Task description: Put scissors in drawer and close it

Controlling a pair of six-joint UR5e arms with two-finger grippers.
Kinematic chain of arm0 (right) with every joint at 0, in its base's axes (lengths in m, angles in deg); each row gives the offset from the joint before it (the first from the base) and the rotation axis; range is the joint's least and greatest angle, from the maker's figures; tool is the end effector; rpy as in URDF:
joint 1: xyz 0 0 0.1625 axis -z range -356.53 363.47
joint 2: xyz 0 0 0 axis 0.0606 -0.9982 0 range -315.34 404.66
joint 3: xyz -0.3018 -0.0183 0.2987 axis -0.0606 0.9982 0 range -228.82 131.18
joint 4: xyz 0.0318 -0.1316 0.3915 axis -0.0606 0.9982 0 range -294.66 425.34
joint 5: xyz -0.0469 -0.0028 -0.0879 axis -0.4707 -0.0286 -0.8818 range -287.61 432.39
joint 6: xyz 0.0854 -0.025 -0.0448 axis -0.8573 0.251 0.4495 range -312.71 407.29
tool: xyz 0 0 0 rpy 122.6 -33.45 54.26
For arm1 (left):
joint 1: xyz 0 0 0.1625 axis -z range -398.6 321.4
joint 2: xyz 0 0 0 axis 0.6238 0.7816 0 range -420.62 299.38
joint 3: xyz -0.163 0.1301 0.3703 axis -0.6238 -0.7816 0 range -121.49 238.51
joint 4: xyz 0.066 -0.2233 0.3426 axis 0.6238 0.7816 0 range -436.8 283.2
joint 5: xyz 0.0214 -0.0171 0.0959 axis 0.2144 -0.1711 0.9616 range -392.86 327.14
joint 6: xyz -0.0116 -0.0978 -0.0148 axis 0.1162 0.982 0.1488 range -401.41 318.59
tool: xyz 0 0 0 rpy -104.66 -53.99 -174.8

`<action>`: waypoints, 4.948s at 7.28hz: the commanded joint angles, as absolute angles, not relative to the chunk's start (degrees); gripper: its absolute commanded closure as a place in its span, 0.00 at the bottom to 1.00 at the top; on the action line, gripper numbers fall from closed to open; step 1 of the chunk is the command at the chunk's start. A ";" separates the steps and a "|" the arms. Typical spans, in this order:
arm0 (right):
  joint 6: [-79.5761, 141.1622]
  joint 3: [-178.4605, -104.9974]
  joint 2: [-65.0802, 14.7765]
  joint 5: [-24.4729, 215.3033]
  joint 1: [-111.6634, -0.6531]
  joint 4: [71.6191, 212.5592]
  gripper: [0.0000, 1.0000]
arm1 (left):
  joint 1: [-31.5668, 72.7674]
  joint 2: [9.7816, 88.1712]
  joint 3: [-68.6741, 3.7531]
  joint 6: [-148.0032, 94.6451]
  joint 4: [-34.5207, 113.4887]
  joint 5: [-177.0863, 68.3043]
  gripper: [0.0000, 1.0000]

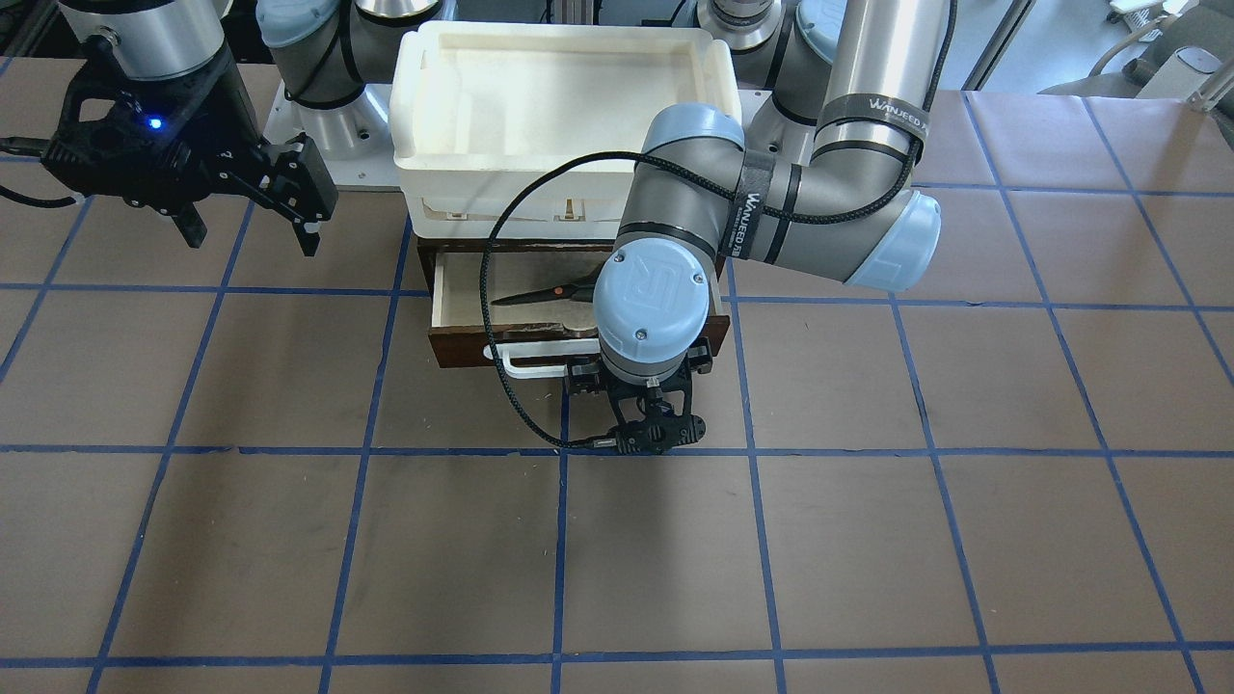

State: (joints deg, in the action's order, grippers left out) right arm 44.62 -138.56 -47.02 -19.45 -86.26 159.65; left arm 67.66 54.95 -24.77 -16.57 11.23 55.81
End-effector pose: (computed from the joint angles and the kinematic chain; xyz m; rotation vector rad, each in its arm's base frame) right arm 0.1277 -0.4901 0.5124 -0.0824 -3.1061 0.1706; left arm -0.3041 -0.5583 0.2950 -0.2320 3.0205 0.4330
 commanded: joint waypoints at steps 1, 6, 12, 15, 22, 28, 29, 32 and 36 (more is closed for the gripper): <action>44.48 -138.56 -47.01 -19.37 -86.26 159.65 0.00 | 68.54 53.56 -25.78 -16.62 11.45 55.39 0.00; 44.22 -138.56 -47.10 -19.63 -86.26 159.65 0.00 | 69.69 51.45 -30.16 -16.62 11.97 55.65 0.00; 44.22 -138.56 -47.19 -19.02 -86.26 160.00 0.00 | 70.21 50.13 -32.02 -16.62 12.85 55.30 0.00; 44.31 -138.56 -47.10 -19.63 -86.26 159.83 0.00 | 70.13 49.86 -32.11 -16.71 14.70 55.12 0.00; 44.13 -138.56 -47.28 -19.37 -86.26 159.82 0.00 | 69.16 49.17 -30.62 -16.71 16.46 54.68 0.00; 44.22 -138.56 -47.19 -19.63 -86.26 159.65 0.00 | 55.64 36.27 -22.78 -25.41 17.42 56.61 0.00; 44.22 -138.56 -47.19 -19.72 -86.26 159.56 0.00 | 55.10 33.02 -23.40 -25.50 18.47 57.05 0.00; 44.65 -138.56 -47.19 -19.72 -86.26 159.65 0.00 | 52.74 26.41 -27.96 -30.47 17.87 56.70 0.00; 44.92 -138.56 -47.19 -19.89 -86.18 159.56 0.00 | 49.65 26.22 -28.41 -31.56 17.34 56.35 0.00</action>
